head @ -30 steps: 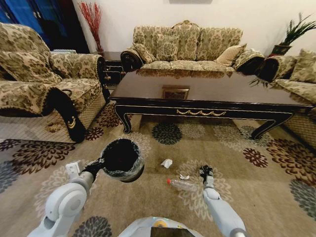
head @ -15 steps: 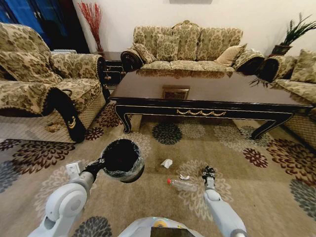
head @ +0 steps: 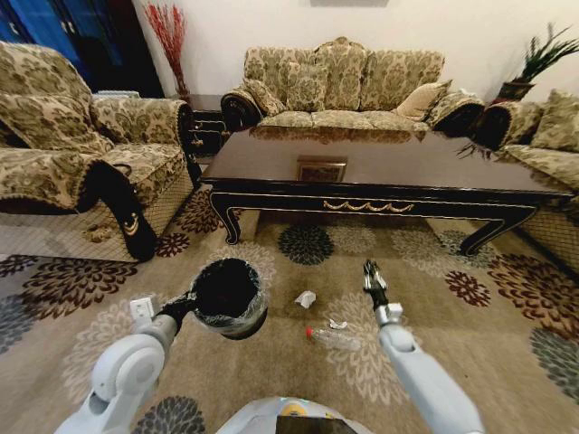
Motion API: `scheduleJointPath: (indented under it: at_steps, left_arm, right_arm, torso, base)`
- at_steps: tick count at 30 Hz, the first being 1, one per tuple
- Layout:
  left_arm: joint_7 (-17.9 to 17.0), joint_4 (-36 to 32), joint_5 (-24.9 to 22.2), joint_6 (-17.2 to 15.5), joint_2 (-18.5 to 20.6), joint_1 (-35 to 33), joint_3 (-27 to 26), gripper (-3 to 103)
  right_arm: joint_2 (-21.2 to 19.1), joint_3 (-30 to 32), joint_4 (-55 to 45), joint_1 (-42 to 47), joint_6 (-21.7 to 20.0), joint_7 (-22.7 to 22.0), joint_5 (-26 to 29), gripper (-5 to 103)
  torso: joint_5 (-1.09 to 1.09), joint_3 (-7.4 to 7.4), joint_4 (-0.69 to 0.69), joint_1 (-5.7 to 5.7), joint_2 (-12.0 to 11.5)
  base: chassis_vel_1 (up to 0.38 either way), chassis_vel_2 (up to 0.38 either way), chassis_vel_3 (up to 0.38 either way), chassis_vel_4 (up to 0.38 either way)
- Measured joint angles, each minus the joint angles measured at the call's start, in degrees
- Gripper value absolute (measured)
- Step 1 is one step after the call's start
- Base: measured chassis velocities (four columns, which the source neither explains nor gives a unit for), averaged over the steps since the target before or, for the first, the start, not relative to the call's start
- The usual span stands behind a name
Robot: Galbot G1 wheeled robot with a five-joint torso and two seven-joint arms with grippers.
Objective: Move to the front of the table and pick up the trash from the floor, then place it into the trash bin.
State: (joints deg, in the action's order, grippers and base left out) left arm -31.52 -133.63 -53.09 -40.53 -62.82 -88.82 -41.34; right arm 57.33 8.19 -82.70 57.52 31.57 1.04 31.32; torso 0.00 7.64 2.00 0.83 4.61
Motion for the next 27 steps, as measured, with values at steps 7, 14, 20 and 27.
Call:
scheduleJointPath:
  at_steps: [7, 14, 20, 27]
  left_arm:
    - [1.09, 2.48, -0.72, 0.55, 0.85, 2.96, 1.11, 3]
    - [1.09, 3.70, -1.70, 0.27, 0.00, 5.33, 2.63, 3]
    - [1.09, 4.45, -1.61, 0.26, -0.70, 5.92, 3.88, 3]
    - [1.13, 4.37, -0.86, 0.30, -1.77, 5.41, 3.48, 3]
  right_arm:
    - [-6.85, -10.19, -17.48, -2.30, 1.70, 8.25, 12.29, 14]
    - [-7.75, -20.85, -22.85, -4.56, 1.51, 12.29, 13.24, 14]
    - [-7.06, -27.27, -20.38, -8.67, 2.31, 15.58, 10.61, 14]
    - [-5.60, -36.66, -14.98, -19.36, 3.35, 22.83, 10.90, 14]
  torso:
    - [-0.01, 0.00, 0.01, 0.00, 0.00]
    - [0.00, 0.00, 0.00, 0.00, 0.00]
    - [0.00, 0.00, 0.00, 0.00, 0.00]
    - [0.00, 0.01, 0.03, 0.01, 0.00]
  base:
    - [0.000, 0.000, 0.000, 0.000]
    - [0.000, 0.000, 0.000, 0.000]
    - [0.000, 0.000, 0.000, 0.000]
    - [0.000, 0.000, 0.000, 0.000]
